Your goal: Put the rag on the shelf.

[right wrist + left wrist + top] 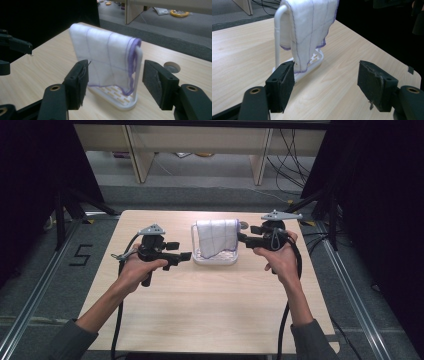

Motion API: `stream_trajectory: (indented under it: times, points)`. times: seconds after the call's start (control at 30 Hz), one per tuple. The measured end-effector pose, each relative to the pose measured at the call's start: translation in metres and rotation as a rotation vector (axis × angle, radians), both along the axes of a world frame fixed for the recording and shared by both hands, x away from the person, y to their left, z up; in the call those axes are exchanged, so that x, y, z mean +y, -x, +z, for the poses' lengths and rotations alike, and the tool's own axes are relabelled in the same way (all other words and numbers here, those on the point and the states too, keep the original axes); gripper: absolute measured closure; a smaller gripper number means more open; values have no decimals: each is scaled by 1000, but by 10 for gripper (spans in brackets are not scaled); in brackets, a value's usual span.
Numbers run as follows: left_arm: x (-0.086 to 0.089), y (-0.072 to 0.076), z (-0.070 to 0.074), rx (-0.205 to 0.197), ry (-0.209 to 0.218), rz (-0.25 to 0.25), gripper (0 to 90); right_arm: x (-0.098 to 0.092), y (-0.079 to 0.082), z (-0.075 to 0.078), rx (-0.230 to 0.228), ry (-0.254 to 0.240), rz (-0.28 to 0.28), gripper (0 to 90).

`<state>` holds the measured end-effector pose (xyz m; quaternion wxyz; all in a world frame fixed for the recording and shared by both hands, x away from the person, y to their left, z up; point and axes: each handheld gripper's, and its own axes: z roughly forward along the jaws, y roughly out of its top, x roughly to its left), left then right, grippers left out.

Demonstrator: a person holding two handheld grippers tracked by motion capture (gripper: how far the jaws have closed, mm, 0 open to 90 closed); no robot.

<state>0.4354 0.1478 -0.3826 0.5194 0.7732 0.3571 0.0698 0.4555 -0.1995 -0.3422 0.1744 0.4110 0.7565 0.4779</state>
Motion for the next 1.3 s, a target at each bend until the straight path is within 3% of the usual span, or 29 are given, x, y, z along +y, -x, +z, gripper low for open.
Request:
stream_trajectory:
  times: [0.23, 0.43, 0.5, 0.7, 0.87, 0.9, 1.03, 1.07, 1.1, 1.3]
  points:
    - [6, 18, -17, 14, -6, -22, 265, 3, 17, -16, 12, -21, 15, 369]
    - [11, 34, -32, 10, -27, -26, 247, 4, 29, -34, 31, -5, 31, 363]
    - [12, 42, -40, -4, -54, -18, 240, 4, 32, -42, 37, 15, 36, 362]
    - [13, 53, -56, 10, -53, -39, 224, 9, 37, -57, 49, 27, 54, 357]
    - [16, 59, -61, 6, -63, -34, 220, 12, 41, -60, 73, 22, 61, 357]
    - [18, 60, -62, 10, -63, -35, 220, 14, 43, -63, 50, 32, 62, 356]
    - [23, 65, -65, 7, -64, -16, 220, 14, 48, -66, 56, 45, 81, 353]
    - [24, 66, -66, 15, -63, -23, 220, 16, 51, -66, 95, 20, 69, 352]
    - [25, 68, -67, 6, -64, -22, 220, 15, 51, -68, 68, 38, 75, 352]
    - [30, 78, -70, 11, -77, -31, 221, 19, 63, -75, 74, 43, 84, 337]
